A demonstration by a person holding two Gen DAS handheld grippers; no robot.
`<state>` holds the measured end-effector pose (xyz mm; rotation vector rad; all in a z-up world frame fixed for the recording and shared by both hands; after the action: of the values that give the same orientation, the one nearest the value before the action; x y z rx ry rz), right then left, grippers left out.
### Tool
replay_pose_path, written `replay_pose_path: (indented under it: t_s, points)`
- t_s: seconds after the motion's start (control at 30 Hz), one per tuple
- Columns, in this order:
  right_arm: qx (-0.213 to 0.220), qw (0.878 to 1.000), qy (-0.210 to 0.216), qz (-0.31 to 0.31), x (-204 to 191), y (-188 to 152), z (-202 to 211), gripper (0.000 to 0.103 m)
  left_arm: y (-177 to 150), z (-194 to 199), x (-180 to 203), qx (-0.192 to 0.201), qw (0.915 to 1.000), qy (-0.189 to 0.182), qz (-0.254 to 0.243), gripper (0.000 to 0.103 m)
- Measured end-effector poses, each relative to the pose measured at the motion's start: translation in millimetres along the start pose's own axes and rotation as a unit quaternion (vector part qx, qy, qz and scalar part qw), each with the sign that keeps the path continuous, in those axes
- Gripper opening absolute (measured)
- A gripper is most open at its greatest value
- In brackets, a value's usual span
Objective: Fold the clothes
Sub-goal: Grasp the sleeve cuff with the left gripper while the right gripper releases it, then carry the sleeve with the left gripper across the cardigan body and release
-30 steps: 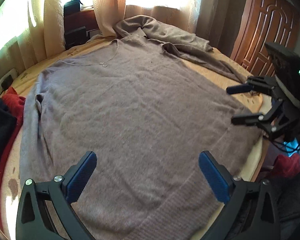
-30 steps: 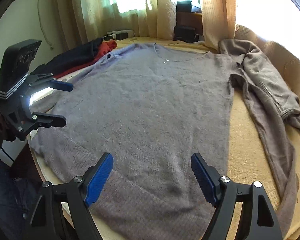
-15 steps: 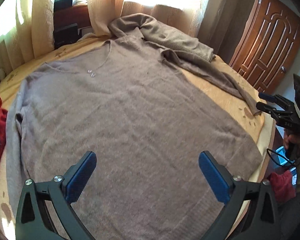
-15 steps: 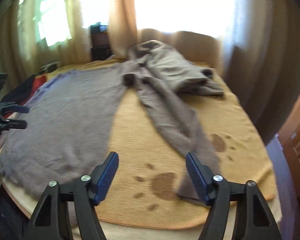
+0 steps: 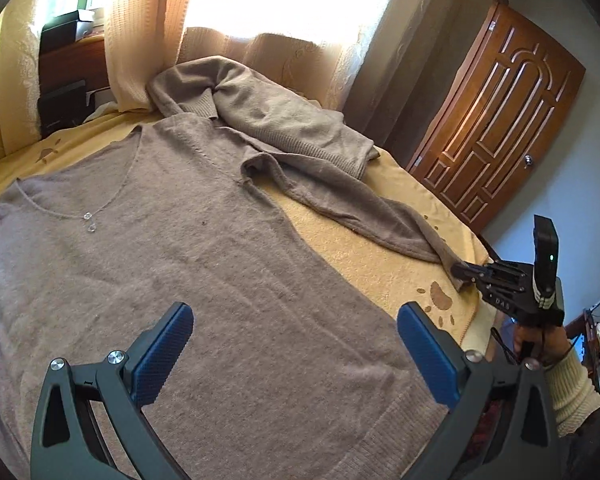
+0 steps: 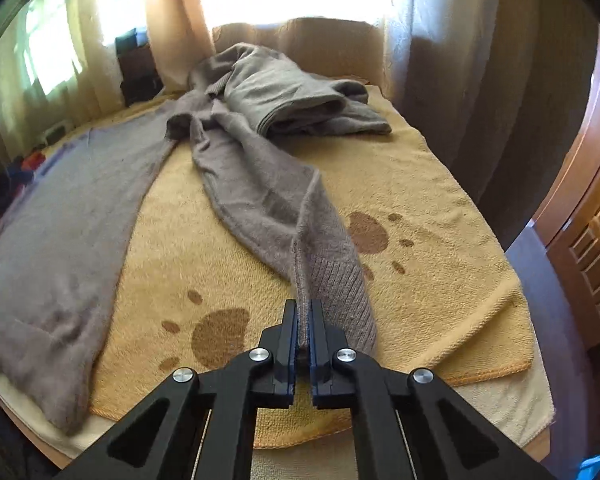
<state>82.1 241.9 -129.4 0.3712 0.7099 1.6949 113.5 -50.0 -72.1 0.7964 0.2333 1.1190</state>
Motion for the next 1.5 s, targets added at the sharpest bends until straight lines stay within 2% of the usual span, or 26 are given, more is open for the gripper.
replay_pose_path:
  t_s: [0.1, 0.13, 0.2, 0.27, 0.4, 0.5, 0.6, 0.63, 0.7, 0.73, 0.77, 0.87, 0.93, 1.0, 1.1, 1.13, 1.2, 1.23, 1.27, 1.33, 1.4, 1.5]
  points:
    - [0.032, 0.997, 0.065, -0.029, -8, 21, 25, 0.005, 8, -12, 15, -0.002, 0.9954, -0.088, 0.036, 0.102]
    - [0.043, 0.995, 0.089, -0.034, -13, 27, 35, 0.005, 10, -18, 21, -0.007, 0.9896, -0.131, 0.058, 0.102]
    - [0.057, 0.991, 0.121, -0.01, -39, 28, 48, 0.005, 12, -31, 32, -0.025, 0.9716, -0.209, 0.108, 0.102]
    - [0.059, 0.988, 0.143, 0.018, -66, 20, 54, 0.005, 13, -46, 38, -0.045, 0.9559, -0.25, 0.148, 0.102]
    - [0.038, 0.981, 0.183, 0.054, -111, -8, 45, 0.005, 5, -70, 46, -0.077, 0.9383, -0.274, 0.197, 0.102]
    - [0.026, 0.977, 0.201, 0.069, -131, -23, 32, 0.005, -5, -82, 48, -0.091, 0.9281, -0.28, 0.228, 0.102]
    - [0.021, 0.973, 0.218, 0.071, -145, -31, 24, 0.005, -12, -91, 48, -0.095, 0.9213, -0.278, 0.255, 0.097]
    - [0.023, 0.972, 0.221, 0.074, -149, -32, 24, 0.005, -13, -93, 48, -0.094, 0.9205, -0.277, 0.259, 0.092]
    - [0.026, 0.971, 0.226, 0.08, -156, -34, 23, 0.005, -14, -97, 50, -0.09, 0.9195, -0.276, 0.265, 0.069]
    - [0.027, 0.97, 0.229, 0.082, -159, -34, 24, 0.005, -14, -99, 53, -0.091, 0.9188, -0.279, 0.264, 0.048]
    - [0.03, 0.969, 0.231, 0.083, -161, -34, 26, 0.005, -13, -101, 55, -0.093, 0.9179, -0.282, 0.263, 0.036]
    - [0.039, 0.967, 0.235, 0.091, -168, -35, 30, 0.005, -16, -111, 65, -0.106, 0.9153, -0.288, 0.261, 0.024]
    - [0.043, 0.966, 0.237, 0.099, -173, -36, 31, 0.005, -18, -114, 66, -0.108, 0.9151, -0.286, 0.263, 0.012]
    - [0.042, 0.963, 0.25, 0.098, -176, -37, 30, 0.006, -19, -112, 60, -0.101, 0.9194, -0.275, 0.263, 0.009]
    - [0.054, 0.959, 0.264, 0.088, -170, -31, 37, 0.007, -13, -96, 40, -0.073, 0.9313, -0.248, 0.257, 0.008]
    - [0.065, 0.959, 0.261, 0.085, -166, -27, 42, 0.012, -8, -85, 29, -0.057, 0.9356, -0.237, 0.256, 0.008]
    - [0.092, 0.965, 0.231, 0.083, -154, -15, 47, 0.042, 3, -63, 6, -0.025, 0.9431, -0.214, 0.253, 0.008]
    - [0.108, 0.967, 0.217, 0.08, -148, -8, 50, 0.08, 8, -51, -6, -0.009, 0.9463, -0.203, 0.252, 0.007]
    - [0.124, 0.968, 0.204, 0.077, -141, -1, 52, 0.093, 13, -40, -17, 0.007, 0.9491, -0.192, 0.25, 0.008]
    - [0.144, 0.969, 0.184, 0.076, -131, 14, 54, 0.093, 27, -11, -37, 0.05, 0.9534, -0.169, 0.245, 0.007]
    - [0.146, 0.972, 0.166, 0.083, -126, 29, 50, 0.093, 40, 21, -57, 0.093, 0.9548, -0.147, 0.241, 0.007]
    - [0.132, 0.975, 0.148, 0.102, -127, 49, 34, 0.093, 55, 59, -83, 0.136, 0.9544, -0.124, 0.235, 0.007]
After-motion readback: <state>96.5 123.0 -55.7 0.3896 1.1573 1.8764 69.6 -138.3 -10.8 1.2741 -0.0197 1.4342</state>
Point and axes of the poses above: each gripper's, at about its wrist camera, not at the fingertips, and z roughly against the way its jaws point, x to its right, y to its top, the point moved 7 cm from there along -z, roughly the way its jaws point, and after that the axes turned 10 degrees about -z, right-handed, at the moved point
